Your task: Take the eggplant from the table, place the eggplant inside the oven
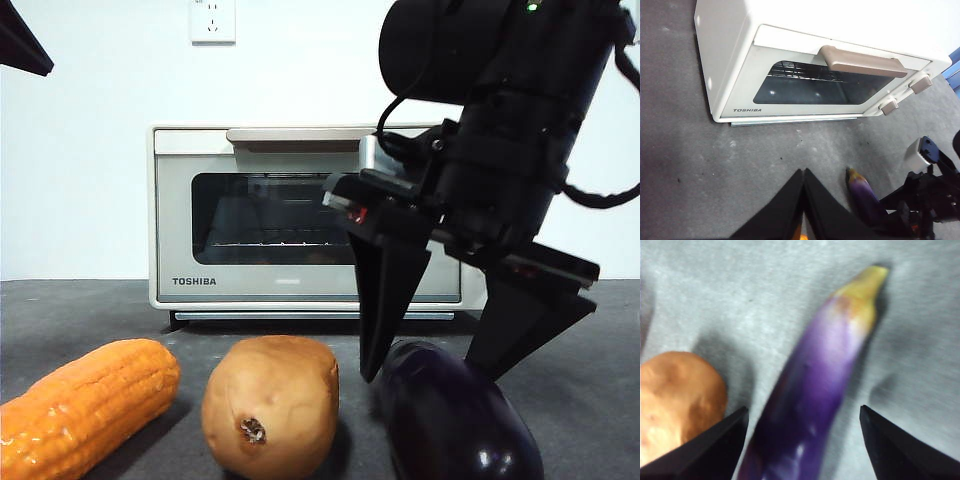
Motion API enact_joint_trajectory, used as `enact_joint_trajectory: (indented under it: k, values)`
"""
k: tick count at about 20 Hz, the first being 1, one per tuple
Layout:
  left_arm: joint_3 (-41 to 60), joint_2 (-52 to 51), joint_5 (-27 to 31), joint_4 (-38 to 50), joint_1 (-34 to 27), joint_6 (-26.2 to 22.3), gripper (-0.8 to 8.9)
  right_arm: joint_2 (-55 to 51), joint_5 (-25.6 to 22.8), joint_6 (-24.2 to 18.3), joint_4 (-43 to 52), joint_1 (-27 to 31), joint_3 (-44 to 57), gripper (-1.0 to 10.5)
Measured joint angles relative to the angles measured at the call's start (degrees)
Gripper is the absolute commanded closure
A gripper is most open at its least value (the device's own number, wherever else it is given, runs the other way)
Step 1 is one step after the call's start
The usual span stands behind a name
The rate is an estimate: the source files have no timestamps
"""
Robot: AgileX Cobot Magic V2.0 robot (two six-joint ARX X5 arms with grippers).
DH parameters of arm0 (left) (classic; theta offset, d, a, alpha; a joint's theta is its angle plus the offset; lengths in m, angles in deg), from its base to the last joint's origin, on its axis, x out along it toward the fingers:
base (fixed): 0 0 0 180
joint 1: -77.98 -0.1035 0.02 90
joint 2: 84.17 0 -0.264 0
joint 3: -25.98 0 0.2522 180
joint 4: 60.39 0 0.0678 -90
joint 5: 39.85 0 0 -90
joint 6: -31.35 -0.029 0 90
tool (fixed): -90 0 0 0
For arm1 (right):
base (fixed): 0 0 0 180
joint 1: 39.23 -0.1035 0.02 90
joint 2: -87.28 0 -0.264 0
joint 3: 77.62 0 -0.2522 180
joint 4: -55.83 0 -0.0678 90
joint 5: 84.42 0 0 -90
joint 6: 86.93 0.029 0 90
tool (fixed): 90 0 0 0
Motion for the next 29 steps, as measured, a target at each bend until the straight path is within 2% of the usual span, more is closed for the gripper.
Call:
enact_joint_trajectory:
  k: [3,8,13,16,20,24,29]
  values:
    - [0.0,0.0,0.0,0.0,0.0,-0.2,8.10,0.8,0.0,0.6,0.3,0.0,0.0,6.1]
    - [0.0,0.0,0.0,0.0,0.0,-0.3,8.09,0.8,0.2,2.6,0.4,0.0,0.0,7.7]
    - [0.0,0.0,0.0,0.0,0.0,-0.3,8.10,-0.7,0.3,4.3,-0.7,0.1,-0.5,7.9]
    - [-0.8,1.8,0.0,0.0,0.8,-0.3,8.09,-8.4,-0.7,2.2,-3.7,0.1,-4.2,7.9]
    - [-6.5,9.9,0.0,0.0,4.8,-0.5,8.09,-21.9,-7.9,-3.8,-13.1,0.1,-5.5,7.9]
    - [-15.9,20.0,0.3,0.1,9.1,-2.5,8.09,-34.9,-12.1,-8.3,-16.9,0.1,-5.5,7.9]
    - [-28.0,32.9,3.4,0.0,13.3,-5.2,8.09,-46.9,-16.6,-9.7,-18.8,0.1,-5.5,7.9]
